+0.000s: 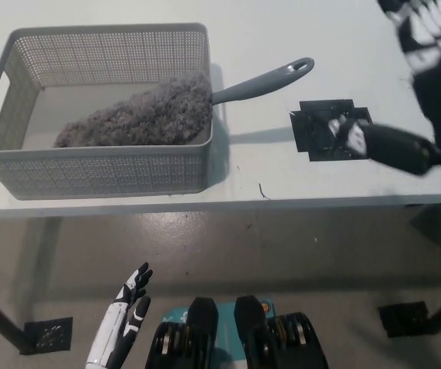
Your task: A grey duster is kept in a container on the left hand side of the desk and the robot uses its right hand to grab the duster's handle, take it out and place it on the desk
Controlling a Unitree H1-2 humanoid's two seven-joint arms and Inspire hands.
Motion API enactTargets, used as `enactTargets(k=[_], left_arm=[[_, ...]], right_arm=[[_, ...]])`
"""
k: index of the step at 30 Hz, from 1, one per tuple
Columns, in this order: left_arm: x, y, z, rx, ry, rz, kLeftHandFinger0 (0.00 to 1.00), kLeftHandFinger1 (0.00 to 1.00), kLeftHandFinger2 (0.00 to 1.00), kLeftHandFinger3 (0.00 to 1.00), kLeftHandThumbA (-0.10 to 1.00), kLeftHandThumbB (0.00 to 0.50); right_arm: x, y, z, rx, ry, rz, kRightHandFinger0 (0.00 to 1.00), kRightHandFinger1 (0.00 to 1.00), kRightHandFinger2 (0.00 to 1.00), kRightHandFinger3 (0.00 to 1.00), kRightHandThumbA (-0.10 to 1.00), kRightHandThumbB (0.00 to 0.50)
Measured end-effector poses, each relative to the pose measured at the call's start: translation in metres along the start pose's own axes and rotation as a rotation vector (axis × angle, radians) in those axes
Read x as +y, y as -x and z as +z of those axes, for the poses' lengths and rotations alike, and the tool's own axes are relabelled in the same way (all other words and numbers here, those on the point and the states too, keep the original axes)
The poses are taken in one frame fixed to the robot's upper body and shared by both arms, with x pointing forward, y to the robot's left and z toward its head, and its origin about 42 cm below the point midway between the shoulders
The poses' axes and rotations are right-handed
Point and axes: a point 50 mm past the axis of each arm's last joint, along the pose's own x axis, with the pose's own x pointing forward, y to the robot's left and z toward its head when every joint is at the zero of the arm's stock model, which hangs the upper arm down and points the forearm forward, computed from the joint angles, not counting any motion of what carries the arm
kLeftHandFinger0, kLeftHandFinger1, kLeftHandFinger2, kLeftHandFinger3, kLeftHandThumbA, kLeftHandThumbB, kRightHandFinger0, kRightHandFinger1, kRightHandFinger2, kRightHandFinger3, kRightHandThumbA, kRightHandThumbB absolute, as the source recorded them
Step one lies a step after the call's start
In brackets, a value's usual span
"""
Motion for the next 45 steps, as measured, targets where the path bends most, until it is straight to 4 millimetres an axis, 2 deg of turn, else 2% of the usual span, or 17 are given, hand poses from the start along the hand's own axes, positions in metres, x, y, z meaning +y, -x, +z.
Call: enactTargets(k=[1, 2, 3, 4, 8, 10, 11, 14, 21, 25, 37, 45], left_arm=[[0.0, 0.0, 0.0, 0.0, 0.0, 0.0, 1.0, 1.0, 1.0, 1.0, 1.0, 0.099], [0.0, 0.0, 0.0, -0.003, 0.0, 0.0, 1.0, 1.0, 1.0, 1.0, 1.0, 0.098], [0.0, 0.0, 0.0, -0.003, 0.0, 0.0, 1.0, 1.0, 1.0, 1.0, 1.0, 0.104], [0.0, 0.0, 0.0, -0.005, -0.001, -0.001, 1.0, 1.0, 1.0, 1.0, 1.0, 0.106], [0.0, 0.0, 0.001, -0.012, -0.001, -0.003, 1.0, 1.0, 1.0, 1.0, 1.0, 0.12], [0.0, 0.0, 0.002, -0.022, -0.001, -0.004, 1.0, 1.0, 1.0, 1.0, 1.0, 0.112], [0.0, 0.0, 0.002, -0.028, -0.001, -0.005, 1.0, 1.0, 1.0, 1.0, 1.0, 0.098], [-0.001, 0.0, 0.003, -0.041, -0.001, -0.007, 1.0, 1.0, 1.0, 1.0, 1.0, 0.096], [-0.001, 0.0, 0.004, -0.053, -0.005, -0.011, 1.0, 1.0, 1.0, 1.0, 1.0, 0.107], [-0.001, 0.0, 0.004, -0.054, -0.007, -0.012, 1.0, 1.0, 1.0, 1.0, 1.0, 0.107], [-0.001, 0.0, 0.004, -0.055, -0.022, -0.018, 1.0, 1.0, 1.0, 1.0, 1.0, 0.107], [-0.001, 0.001, 0.004, -0.055, -0.021, -0.021, 1.0, 1.0, 1.0, 1.0, 1.0, 0.098]], right_arm=[[0.001, -0.004, 0.0, 0.0, 0.008, 0.013, 1.0, 1.0, 1.0, 1.0, 0.99, 0.5], [0.004, -0.018, -0.005, 0.018, 0.036, 0.065, 1.0, 1.0, 1.0, 1.0, 1.0, 0.5], [0.004, -0.018, -0.005, 0.018, 0.036, 0.065, 1.0, 1.0, 1.0, 1.0, 1.0, 0.5], [0.009, -0.033, -0.01, 0.039, 0.062, 0.117, 1.0, 1.0, 1.0, 1.0, 1.0, 0.5], [0.024, -0.064, -0.028, 0.124, 0.123, 0.262, 1.0, 1.0, 1.0, 1.0, 1.0, 0.5], [0.035, -0.08, -0.039, 0.19, 0.158, 0.347, 1.0, 1.0, 1.0, 1.0, 1.0, 0.5], [0.04, -0.085, -0.045, 0.221, 0.171, 0.378, 1.0, 1.0, 1.0, 1.0, 1.0, 0.5], [0.051, -0.096, -0.059, 0.299, 0.199, 0.451, 1.0, 1.0, 1.0, 1.0, 1.0, 0.5], [0.075, -0.099, -0.089, 0.455, 0.203, 0.57, 1.0, 1.0, 1.0, 1.0, 1.0, 0.5], [0.081, -0.097, -0.097, 0.497, 0.198, 0.6, 1.0, 1.0, 1.0, 1.0, 1.0, 0.5], [0.087, -0.095, -0.098, 0.532, 0.182, 0.644, 1.0, 1.0, 1.0, 1.0, 0.97, 0.5], [0.1, -0.099, -0.099, 0.557, 0.175, 0.686, 1.0, 1.0, 1.0, 1.0, 0.96, 0.5]])
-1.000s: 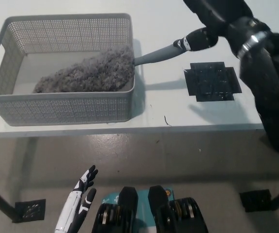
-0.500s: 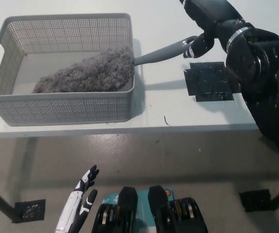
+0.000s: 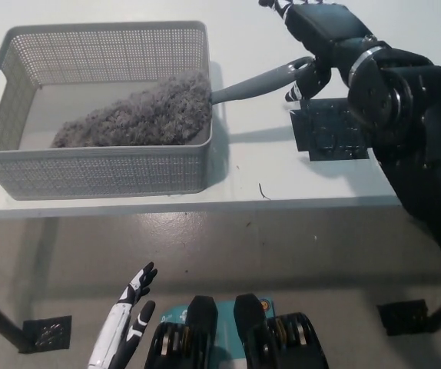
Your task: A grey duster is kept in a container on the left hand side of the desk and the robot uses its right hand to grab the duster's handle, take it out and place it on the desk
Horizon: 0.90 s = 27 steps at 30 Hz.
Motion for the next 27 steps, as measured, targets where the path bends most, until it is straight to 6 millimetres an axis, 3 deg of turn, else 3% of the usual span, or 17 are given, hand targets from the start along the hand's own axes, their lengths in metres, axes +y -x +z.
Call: enactTargets(k=[9, 15, 21, 27], left_arm=[[0.0, 0.001, 0.0, 0.001, -0.003, -0.003, 1.0, 1.0, 1.0, 1.0, 1.0, 0.094], [-0.001, 0.001, 0.0, 0.0, -0.004, -0.006, 1.0, 1.0, 1.0, 1.0, 1.0, 0.087], [-0.001, 0.0, 0.001, -0.006, -0.004, -0.008, 1.0, 1.0, 1.0, 1.0, 1.0, 0.098], [-0.002, 0.0, 0.002, -0.009, -0.002, -0.013, 1.0, 1.0, 1.0, 1.0, 1.0, 0.08]], right_arm=[[0.025, -0.024, 0.012, 0.032, -0.041, 0.102, 1.0, 1.0, 1.0, 1.0, 0.91, 0.5], [0.041, -0.037, 0.022, 0.035, -0.061, 0.146, 1.0, 1.0, 1.0, 1.0, 0.93, 0.5], [0.045, -0.045, 0.032, 0.029, -0.046, 0.155, 1.0, 1.0, 1.0, 1.0, 0.96, 0.5], [0.049, -0.054, 0.038, 0.037, -0.021, 0.148, 1.0, 1.0, 1.0, 1.0, 0.92, 0.5]])
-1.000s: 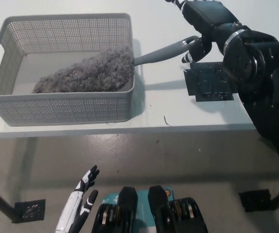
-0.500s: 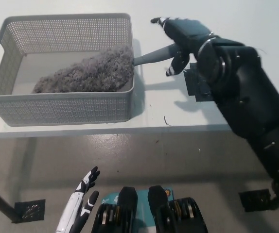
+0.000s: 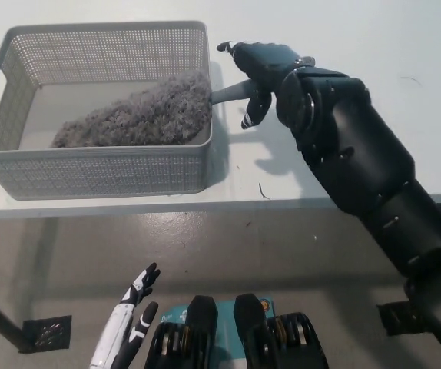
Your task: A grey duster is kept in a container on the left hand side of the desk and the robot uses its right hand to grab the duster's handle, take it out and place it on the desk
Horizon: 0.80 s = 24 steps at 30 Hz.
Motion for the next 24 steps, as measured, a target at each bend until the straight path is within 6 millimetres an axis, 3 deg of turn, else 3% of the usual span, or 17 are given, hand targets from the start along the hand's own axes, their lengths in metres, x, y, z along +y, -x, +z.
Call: enactTargets(k=[8, 12, 14, 15, 16, 17, 18, 19, 20, 21, 22, 23, 24], left_arm=[[0.001, 0.0, 0.0, 0.0, -0.006, -0.004, 1.0, 1.0, 1.0, 1.0, 1.0, 0.079], [0.002, 0.001, -0.001, 0.0, -0.009, -0.007, 1.0, 1.0, 1.0, 1.0, 1.0, 0.079], [0.002, 0.001, -0.001, 0.0, -0.009, -0.007, 1.0, 1.0, 1.0, 1.0, 1.0, 0.086], [0.002, 0.001, -0.001, 0.0, -0.009, -0.007, 1.0, 1.0, 1.0, 1.0, 1.0, 0.087], [0.002, 0.001, -0.001, 0.0, -0.008, -0.007, 1.0, 1.0, 1.0, 1.0, 1.0, 0.088], [0.002, 0.001, -0.001, 0.0, -0.009, -0.007, 1.0, 1.0, 1.0, 1.0, 1.0, 0.09], [0.002, 0.001, -0.001, 0.001, -0.008, -0.007, 1.0, 1.0, 1.0, 1.0, 1.0, 0.09], [0.002, 0.001, -0.001, 0.001, -0.008, -0.008, 1.0, 1.0, 1.0, 1.0, 1.0, 0.091], [0.002, 0.001, -0.001, 0.002, -0.008, -0.008, 1.0, 1.0, 1.0, 1.0, 1.0, 0.091], [0.001, 0.001, -0.001, 0.004, -0.007, -0.008, 1.0, 1.0, 1.0, 1.0, 1.0, 0.091], [0.001, 0.001, -0.002, 0.005, -0.007, -0.008, 1.0, 1.0, 1.0, 1.0, 1.0, 0.085], [0.001, 0.001, -0.002, 0.006, -0.007, -0.008, 1.0, 1.0, 1.0, 1.0, 1.0, 0.075], [0.001, 0.001, -0.002, 0.007, -0.007, -0.009, 1.0, 1.0, 1.0, 1.0, 1.0, 0.077]], right_arm=[[0.023, -0.017, -0.005, 0.053, 0.08, -0.026, 1.0, 1.0, 1.0, 1.0, 0.75, 0.5], [0.043, -0.031, -0.018, 0.139, 0.217, -0.008, 1.0, 1.0, 1.0, 1.0, 0.68, 0.5], [0.05, -0.034, -0.024, 0.167, 0.26, -0.009, 1.0, 1.0, 1.0, 1.0, 0.57, 0.48], [0.052, -0.036, -0.027, 0.176, 0.27, -0.011, 1.0, 0.86, 0.84, 1.0, 0.47, 0.427], [0.055, -0.037, -0.031, 0.189, 0.277, -0.014, 0.52, 0.41, 0.48, 0.9, 0.34, 0.331], [0.056, -0.037, -0.034, 0.196, 0.279, -0.015, 0.16, 0.17, 0.28, 0.72, 0.15, 0.306], [0.058, -0.038, -0.037, 0.203, 0.281, -0.019, 0.01, 0.01, 0.05, 0.46, -0.05, 0.278], [0.06, -0.039, -0.04, 0.208, 0.282, -0.024, 0.0, 0.0, 0.01, 0.27, -0.09, 0.255], [0.061, -0.039, -0.041, 0.209, 0.283, -0.028, 0.0, 0.04, 0.15, 0.23, -0.1, 0.18], [0.064, -0.039, -0.044, 0.211, 0.282, -0.035, 0.0, 0.04, 0.15, 0.23, -0.1, 0.18], [0.067, -0.04, -0.048, 0.212, 0.281, -0.044, 0.0, 0.13, 0.41, 0.29, -0.1, 0.114], [0.068, -0.04, -0.049, 0.211, 0.28, -0.049, 0.0, 0.2, 0.56, 0.37, -0.1, 0.125], [0.072, -0.04, -0.051, 0.211, 0.275, -0.056, 0.0, 0.26, 0.65, 0.49, -0.04, 0.099]])
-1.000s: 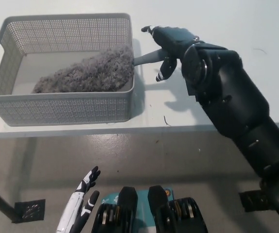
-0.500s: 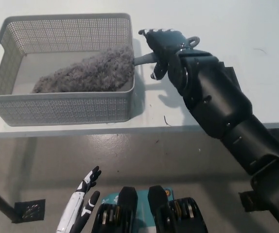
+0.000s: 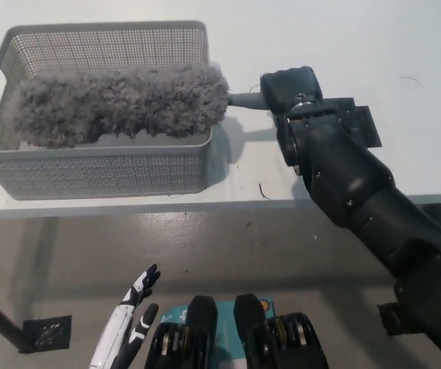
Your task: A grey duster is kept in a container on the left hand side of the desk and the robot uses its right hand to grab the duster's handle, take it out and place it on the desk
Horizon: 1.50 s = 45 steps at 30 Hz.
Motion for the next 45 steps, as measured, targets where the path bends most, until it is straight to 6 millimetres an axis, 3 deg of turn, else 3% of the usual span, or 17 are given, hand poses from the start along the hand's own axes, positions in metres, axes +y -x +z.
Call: enactTargets(k=[2, 6, 9, 12, 13, 15, 16, 17, 21, 24, 26, 27, 32, 36, 42, 43, 45], left_arm=[[0.0, 0.0, 0.0, 0.001, 0.0, 0.0, 1.0, 1.0, 1.0, 1.0, 1.0, 0.079], [0.0, 0.0, 0.0, 0.002, 0.0, -0.001, 1.0, 1.0, 1.0, 1.0, 1.0, 0.074], [0.0, 0.0, 0.0, 0.002, 0.0, -0.001, 1.0, 1.0, 1.0, 1.0, 1.0, 0.069], [0.0, 0.0, 0.0, 0.001, 0.0, -0.001, 1.0, 1.0, 1.0, 1.0, 1.0, 0.069], [0.0, 0.0, 0.0, 0.001, 0.0, -0.001, 1.0, 1.0, 1.0, 1.0, 1.0, 0.069], [0.0, -0.001, 0.0, 0.0, 0.0, -0.001, 1.0, 1.0, 1.0, 1.0, 1.0, 0.071], [0.0, -0.001, 0.0, 0.0, 0.0, -0.001, 1.0, 1.0, 1.0, 1.0, 1.0, 0.073], [0.0, -0.001, 0.0, 0.0, 0.0, -0.002, 1.0, 1.0, 1.0, 1.0, 1.0, 0.074], [0.0, -0.001, 0.0, 0.0, 0.0, -0.002, 1.0, 1.0, 1.0, 1.0, 1.0, 0.077], [0.0, -0.001, 0.0, 0.0, -0.001, -0.002, 1.0, 1.0, 1.0, 1.0, 1.0, 0.073], [0.0, -0.001, 0.0, 0.0, -0.001, -0.002, 1.0, 1.0, 1.0, 1.0, 1.0, 0.067], [0.0, -0.001, 0.0, 0.0, -0.001, -0.002, 1.0, 1.0, 1.0, 1.0, 1.0, 0.069], [0.0, -0.001, 0.0, 0.0, -0.001, -0.002, 1.0, 1.0, 1.0, 1.0, 1.0, 0.067], [0.0, -0.002, 0.0, -0.001, -0.001, -0.003, 1.0, 1.0, 1.0, 1.0, 1.0, 0.07], [0.0, -0.006, 0.002, -0.013, -0.009, -0.009, 1.0, 1.0, 1.0, 1.0, 1.0, 0.064], [0.0, -0.007, 0.003, -0.017, -0.012, -0.01, 1.0, 1.0, 1.0, 1.0, 1.0, 0.062], [0.001, -0.009, 0.004, -0.023, -0.017, -0.013, 1.0, 1.0, 1.0, 1.0, 1.0, 0.07]], right_arm=[[0.006, 0.0, -0.002, -0.005, -0.019, -0.022, 0.0, 0.29, 0.68, 0.61, 0.06, 0.069], [0.011, 0.001, -0.006, -0.016, -0.074, -0.06, 0.0, 0.16, 0.48, 0.52, 0.27, 0.072], [0.011, 0.001, -0.011, -0.024, -0.165, -0.096, 0.0, 0.12, 0.42, 0.44, 0.28, 0.07], [0.011, 0.001, -0.018, -0.023, -0.296, -0.134, 0.0, 0.02, 0.27, 0.28, 0.26, 0.075], [0.01, 0.001, -0.02, -0.023, -0.331, -0.144, 0.0, 0.0, 0.18, 0.11, 0.24, 0.082], [0.007, 0.0, -0.024, -0.024, -0.438, -0.179, 0.0, 0.0, 0.15, 0.0, 0.25, 0.08], [0.007, 0.0, -0.025, -0.022, -0.448, -0.181, 0.0, 0.0, 0.14, 0.02, 0.13, 0.09], [0.005, 0.0, -0.027, -0.023, -0.5, -0.191, 0.0, 0.0, 0.15, 0.03, 0.09, 0.091], [0.004, 0.001, -0.031, -0.012, -0.745, -0.217, 0.0, 0.0, 0.27, 0.01, 0.27, 0.105], [0.005, 0.001, -0.031, 0.0, -0.884, -0.216, 0.0, 0.07, 0.42, 0.17, 0.31, 0.097], [0.006, 0.001, -0.031, 0.007, -0.963, -0.212, 0.0, 0.1, 0.47, 0.45, 0.26, 0.066], [0.006, 0.002, -0.031, 0.011, -1.013, -0.212, 0.0, 0.1, 0.47, 0.51, 0.23, 0.046], [0.005, 0.002, -0.034, 0.026, -1.229, -0.221, 0.0, 0.08, 0.47, 0.6, 0.17, 0.057], [0.0, 0.004, -0.042, 0.035, -1.391, -0.257, 0.0, 0.08, 0.46, 0.53, 0.16, 0.055], [-0.019, 0.008, -0.059, 0.004, -1.558, -0.369, 0.0, 0.07, 0.44, 0.53, 0.08, 0.033], [-0.025, 0.009, -0.062, -0.011, -1.566, -0.4, 0.0, 0.02, 0.38, 0.43, -0.07, 0.078], [-0.038, 0.012, -0.071, -0.04, -1.564, -0.466, 0.0, 0.02, 0.36, 0.33, -0.1, 0.132]])
